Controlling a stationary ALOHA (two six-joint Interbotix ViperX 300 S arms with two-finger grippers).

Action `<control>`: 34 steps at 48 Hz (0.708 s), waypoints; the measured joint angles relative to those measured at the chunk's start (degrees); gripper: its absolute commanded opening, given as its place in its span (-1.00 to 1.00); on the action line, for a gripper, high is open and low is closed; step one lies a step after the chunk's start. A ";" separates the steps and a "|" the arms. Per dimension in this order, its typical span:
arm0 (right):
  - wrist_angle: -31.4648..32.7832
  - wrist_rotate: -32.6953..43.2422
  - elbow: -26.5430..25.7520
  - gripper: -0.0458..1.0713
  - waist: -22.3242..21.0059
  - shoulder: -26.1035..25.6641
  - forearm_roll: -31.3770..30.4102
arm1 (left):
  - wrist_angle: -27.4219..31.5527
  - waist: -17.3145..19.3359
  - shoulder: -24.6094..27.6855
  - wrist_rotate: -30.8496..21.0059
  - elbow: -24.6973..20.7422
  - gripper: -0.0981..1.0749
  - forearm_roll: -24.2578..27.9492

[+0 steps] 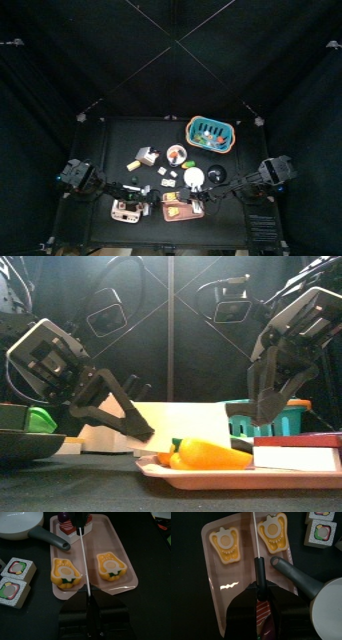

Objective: Place cleaver back in holder

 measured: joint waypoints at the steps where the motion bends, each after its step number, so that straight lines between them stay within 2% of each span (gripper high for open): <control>1: 0.00 0.00 0.00 -0.25 0.00 0.09 0.00 | 0.00 0.00 0.00 0.00 0.00 -0.18 -0.09; 20: 2.55 -0.09 -1.05 -0.25 0.00 -0.62 0.09 | -0.09 0.44 -0.97 0.00 -0.18 -0.10 -0.09; 26: 4.13 0.18 -1.85 -0.25 0.00 -2.02 0.00 | -0.26 0.79 -2.46 0.00 0.09 0.01 0.00; 34: 5.71 0.35 -2.46 -0.25 0.00 -4.66 0.09 | -0.97 1.05 -6.06 0.00 1.23 0.25 0.00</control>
